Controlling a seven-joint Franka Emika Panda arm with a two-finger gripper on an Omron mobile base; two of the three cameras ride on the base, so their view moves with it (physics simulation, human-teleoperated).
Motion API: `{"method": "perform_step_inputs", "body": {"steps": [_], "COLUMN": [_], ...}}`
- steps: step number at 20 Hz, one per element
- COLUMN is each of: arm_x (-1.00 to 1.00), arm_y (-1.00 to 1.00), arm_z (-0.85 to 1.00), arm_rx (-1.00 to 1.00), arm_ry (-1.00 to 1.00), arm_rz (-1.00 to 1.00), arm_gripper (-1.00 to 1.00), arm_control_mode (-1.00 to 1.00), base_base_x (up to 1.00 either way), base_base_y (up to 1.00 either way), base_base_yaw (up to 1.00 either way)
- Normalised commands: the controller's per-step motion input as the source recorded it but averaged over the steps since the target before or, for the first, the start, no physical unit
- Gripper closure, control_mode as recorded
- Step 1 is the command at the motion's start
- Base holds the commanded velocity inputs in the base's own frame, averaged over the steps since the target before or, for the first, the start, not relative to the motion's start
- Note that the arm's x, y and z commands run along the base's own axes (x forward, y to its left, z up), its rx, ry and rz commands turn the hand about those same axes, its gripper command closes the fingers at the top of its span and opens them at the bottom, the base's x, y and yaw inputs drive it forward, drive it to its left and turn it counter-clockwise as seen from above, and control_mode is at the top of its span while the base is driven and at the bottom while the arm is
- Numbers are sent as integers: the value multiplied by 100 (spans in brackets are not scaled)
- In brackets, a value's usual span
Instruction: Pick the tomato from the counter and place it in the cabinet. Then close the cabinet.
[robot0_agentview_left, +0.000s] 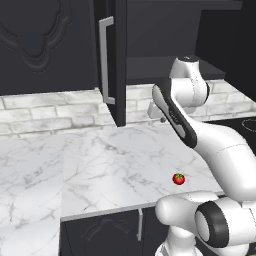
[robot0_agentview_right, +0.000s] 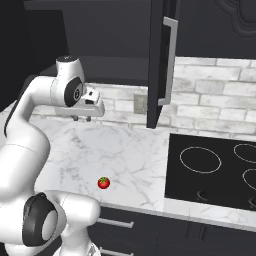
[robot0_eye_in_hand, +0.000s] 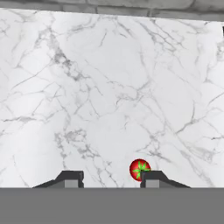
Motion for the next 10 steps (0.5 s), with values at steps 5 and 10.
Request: {"method": "perform_step_inputs", "body": {"steps": [5,10], "arm_x": [-6,-3], "arm_y": [0,0], "arm_z": [-18,-52], "arm_rx": [0,0], "arm_ry": [-1,-1], "arm_rz": [0,0], "arm_gripper": [-100,-100], "arm_control_mode": [-100,-100], "base_base_x": [0,0], "base_base_y": [0,0], "base_base_yaw": [0,0]}}
